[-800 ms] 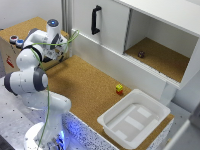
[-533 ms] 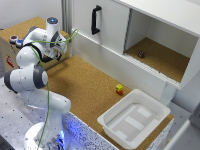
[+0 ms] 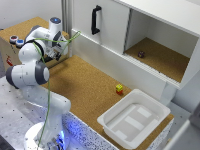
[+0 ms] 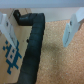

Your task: Grasp the drawer handle and open it

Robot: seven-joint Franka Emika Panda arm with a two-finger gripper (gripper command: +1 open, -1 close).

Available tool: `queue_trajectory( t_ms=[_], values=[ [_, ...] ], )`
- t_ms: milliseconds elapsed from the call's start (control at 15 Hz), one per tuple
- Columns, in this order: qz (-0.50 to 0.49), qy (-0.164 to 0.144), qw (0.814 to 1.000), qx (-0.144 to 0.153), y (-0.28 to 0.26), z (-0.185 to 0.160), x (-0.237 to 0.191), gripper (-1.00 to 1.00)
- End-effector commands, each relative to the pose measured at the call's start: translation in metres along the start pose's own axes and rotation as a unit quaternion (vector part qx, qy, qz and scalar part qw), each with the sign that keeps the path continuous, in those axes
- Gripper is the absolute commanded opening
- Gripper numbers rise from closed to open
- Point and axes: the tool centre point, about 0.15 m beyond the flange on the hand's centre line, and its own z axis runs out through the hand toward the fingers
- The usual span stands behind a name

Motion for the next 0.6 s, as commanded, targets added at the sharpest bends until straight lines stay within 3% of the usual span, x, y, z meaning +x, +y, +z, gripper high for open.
queue_trajectory(
  t_ms=[0, 533],
  values=[
    [0.019, -0.017, 0.999, 0.044, 0.002, 0.045, 0.011, 1.00],
    [0.028, -0.019, 0.997, 0.069, 0.005, 0.066, 0.023, 1.00]
  ],
)
